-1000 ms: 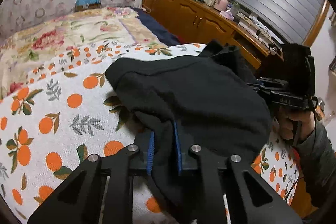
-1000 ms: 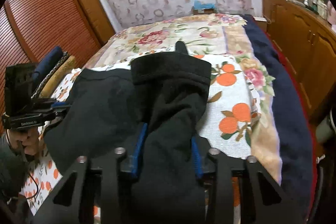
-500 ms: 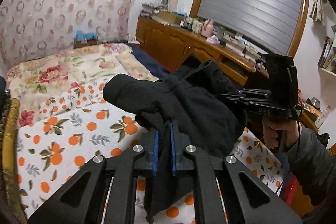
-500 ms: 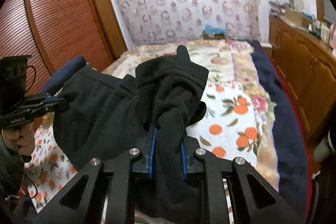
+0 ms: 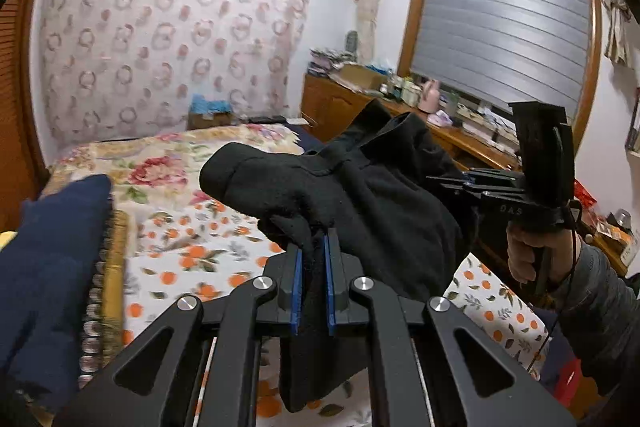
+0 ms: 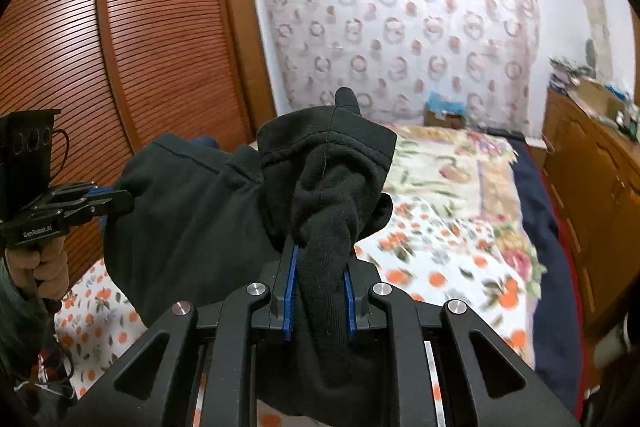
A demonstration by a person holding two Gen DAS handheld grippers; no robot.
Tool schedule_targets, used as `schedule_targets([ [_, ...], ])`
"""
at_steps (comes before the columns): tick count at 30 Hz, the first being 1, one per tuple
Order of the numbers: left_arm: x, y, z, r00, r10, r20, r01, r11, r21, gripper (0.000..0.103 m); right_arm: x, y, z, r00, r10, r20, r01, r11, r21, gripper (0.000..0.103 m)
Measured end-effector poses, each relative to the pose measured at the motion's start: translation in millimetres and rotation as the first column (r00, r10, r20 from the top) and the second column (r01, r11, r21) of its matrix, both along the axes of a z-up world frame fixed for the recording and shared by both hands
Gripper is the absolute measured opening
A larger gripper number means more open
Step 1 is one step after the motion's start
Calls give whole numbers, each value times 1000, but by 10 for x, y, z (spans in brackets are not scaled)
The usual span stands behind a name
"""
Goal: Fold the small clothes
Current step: 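Carry the shirt with both grippers over to the folded clothes stack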
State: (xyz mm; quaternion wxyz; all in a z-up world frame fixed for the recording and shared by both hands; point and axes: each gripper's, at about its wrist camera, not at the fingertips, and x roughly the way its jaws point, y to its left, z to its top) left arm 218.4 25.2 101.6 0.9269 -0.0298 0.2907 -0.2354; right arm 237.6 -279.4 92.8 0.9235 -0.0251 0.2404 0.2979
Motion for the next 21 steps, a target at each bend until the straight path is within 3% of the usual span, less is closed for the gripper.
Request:
schedule_targets([
  [6,-89,475,173,994,93,51,-92,996,-7,10,173,396,175,994,87,66,-86,996,-17,19],
  [12,-181,1018,317,969,219,110,-218,976,-23,10,472,979,399,974,183,133,-182,983,-21,19],
  [21,-192,1595,146,927,361,104,-356,933,-61,10,1166,1856,302,948,287,135,-275,956,-98,19],
])
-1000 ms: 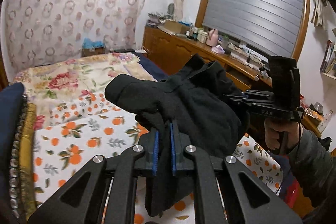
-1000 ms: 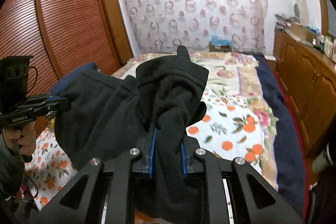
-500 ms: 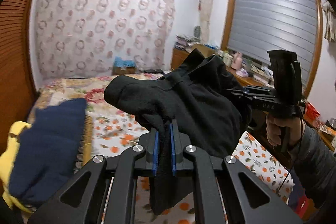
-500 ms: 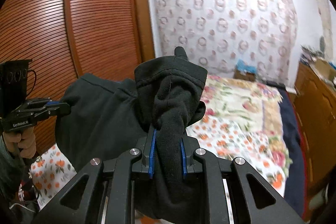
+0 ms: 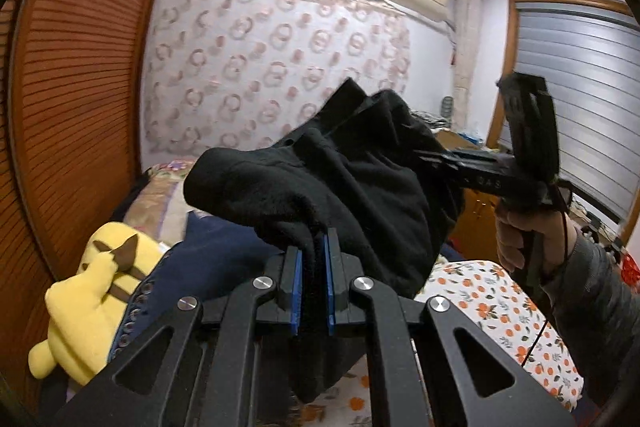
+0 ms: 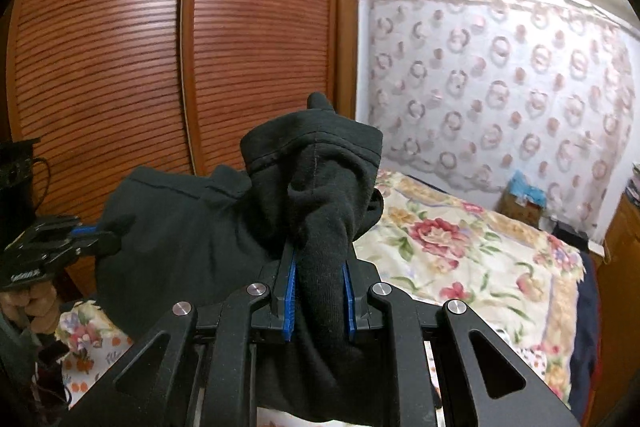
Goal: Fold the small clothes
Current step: 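Carry the shirt with both grippers over to the folded clothes stack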
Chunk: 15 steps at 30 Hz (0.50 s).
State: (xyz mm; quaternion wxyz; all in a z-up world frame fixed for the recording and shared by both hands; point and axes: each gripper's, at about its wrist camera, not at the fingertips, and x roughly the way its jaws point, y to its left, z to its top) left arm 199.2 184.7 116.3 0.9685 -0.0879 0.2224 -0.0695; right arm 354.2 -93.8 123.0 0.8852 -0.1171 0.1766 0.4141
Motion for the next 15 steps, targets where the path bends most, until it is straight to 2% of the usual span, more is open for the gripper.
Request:
schedule_targets([
  [8,-143,261,-347,995,93,-45,-95,994,-62,10,550,916,-136,995,99,-18,-100,992,-76,18],
  [11,-225,389,-475,990,118,-76,-125,988,-89,10,728,1226,-221,990,128,-55,-132,987,-90,18],
  [15,-237,440,-649,981,139,-135,-150,985,-79,10,957,1470,-387,987,130,-90,-140,983,-115,18],
])
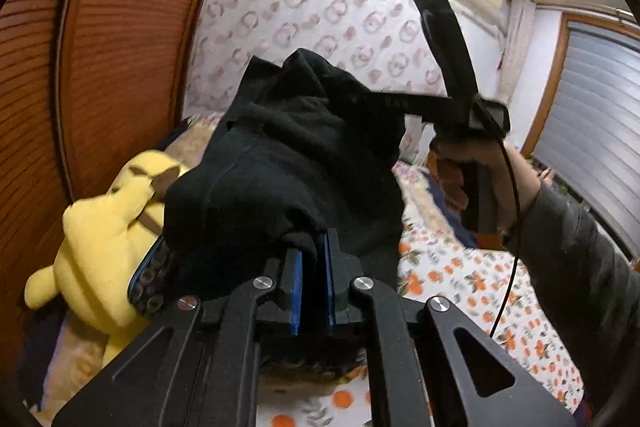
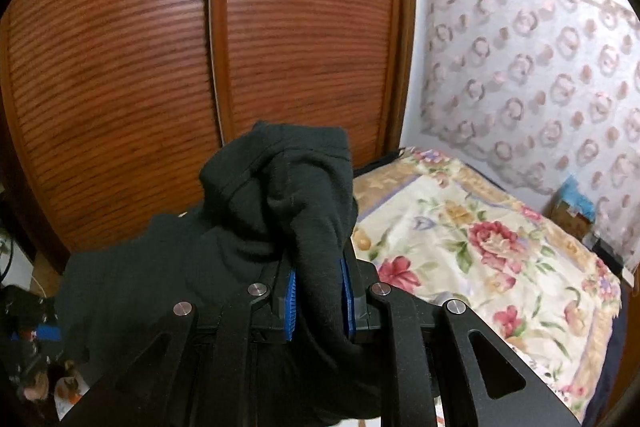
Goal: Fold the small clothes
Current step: 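Carry the shirt with both grippers over to the folded clothes stack, then lay the shirt on the stack with the left gripper and open it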
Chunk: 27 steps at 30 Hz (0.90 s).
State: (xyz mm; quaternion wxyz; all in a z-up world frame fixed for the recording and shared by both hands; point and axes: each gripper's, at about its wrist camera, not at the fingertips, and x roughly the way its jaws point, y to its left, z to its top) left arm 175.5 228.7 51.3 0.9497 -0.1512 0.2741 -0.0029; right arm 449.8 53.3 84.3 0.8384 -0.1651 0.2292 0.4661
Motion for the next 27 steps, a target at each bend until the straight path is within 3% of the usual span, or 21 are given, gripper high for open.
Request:
schedule_targets([
  [2,20,31,-94,999,16,-27,-17,1000,-6,10,136,54,-41,999,-38,-3,38,999,-11,20],
  [5,-10,2,-134,999,33,-38,-32,999,5,10,182,28,1,995,-93,25,92,996,14,39],
  [7,1,7,-156,998,41,-46,-41,999,8,10,174,-78,77,989,-136,63,133,990,46,58],
  [9,28,23,-194,998,44,-52,-44,999,11,10,181,-208,141,985,-158,66,153,985,74,63],
  [16,21,30,-229,997,49,-56,-46,998,49,10,-8,-274,-108,1000,-13,-2,13,999,38,63],
  [19,32,23,-276,996,50,-69,-46,997,61,10,166,-206,-262,1000,-19,-13,20,1000,9,63],
  [22,53,12,-323,996,47,-80,-40,996,84,10,461,-186,-418,995,-28,-91,32,999,40,63],
  [27,70,-23,-339,994,54,-90,-43,992,118,10,509,-141,-471,996,-47,-71,50,998,42,63],
])
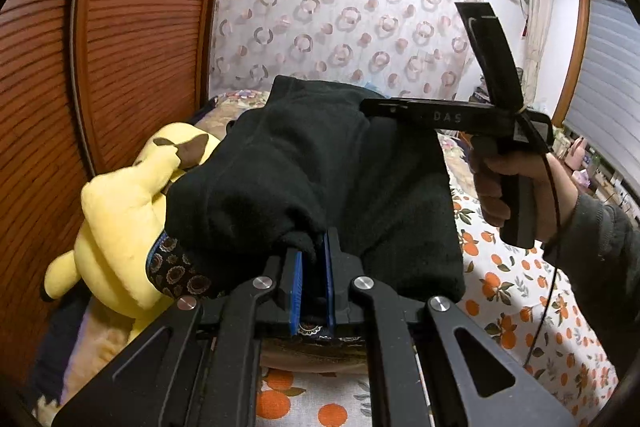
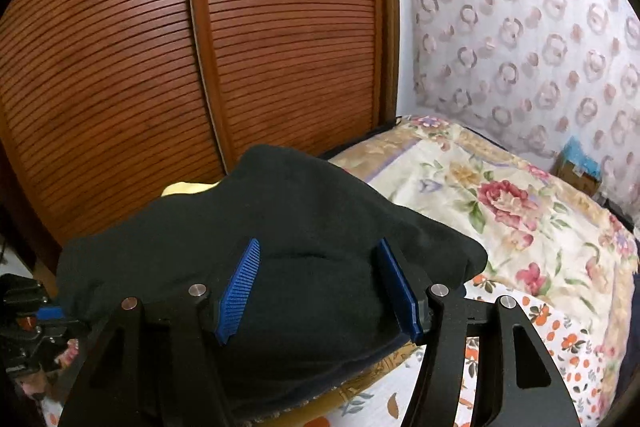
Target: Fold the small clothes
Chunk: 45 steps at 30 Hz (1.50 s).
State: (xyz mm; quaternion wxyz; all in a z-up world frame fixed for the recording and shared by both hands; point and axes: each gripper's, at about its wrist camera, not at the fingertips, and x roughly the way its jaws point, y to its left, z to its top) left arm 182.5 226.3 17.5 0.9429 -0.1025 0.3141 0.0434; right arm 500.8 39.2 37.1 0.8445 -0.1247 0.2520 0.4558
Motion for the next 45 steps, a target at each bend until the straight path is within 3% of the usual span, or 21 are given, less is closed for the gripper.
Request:
schedule_targets([
  [4,-52,-60,58,1000,9,1,-9,999,47,10,-285,3,69,998,-43,37,43,999,-3,63],
  [7,-117,-63,95,1000,9,6,-9,998,55,19,-590,-125,115,996,-69,51,68,998,19,63],
  [9,-167,-77,123,1000,3,12,-4,998,60,39,-788,-219,152,996,-74,59,72,997,32,63],
  [11,-240,-100,161,1000,-14,26,12,998,65,48,-975,-298,182,994,-88,66,86,995,42,63],
  [14,-345,-136,206,999,-39,33,37,998,55,89,-1243,-440,136,993,-101,62,97,994,59,63],
  [18,-453,-203,271,998,-38,42,35,997,70,91,-1534,-622,156,991,-120,52,116,990,79,63],
  [20,-521,-232,310,998,-34,52,30,997,77,103,-1661,-707,148,989,-138,54,134,988,81,63],
  [32,-769,-480,459,993,-80,82,70,990,127,103,-2430,-1021,226,979,-187,78,178,978,108,67],
  [36,-849,-613,494,990,-107,87,95,988,125,103,-2658,-1142,222,977,-200,77,190,975,114,77],
  [45,-911,-1038,561,984,-158,85,147,981,129,103,-3175,-1540,209,952,-292,85,282,952,116,85],
])
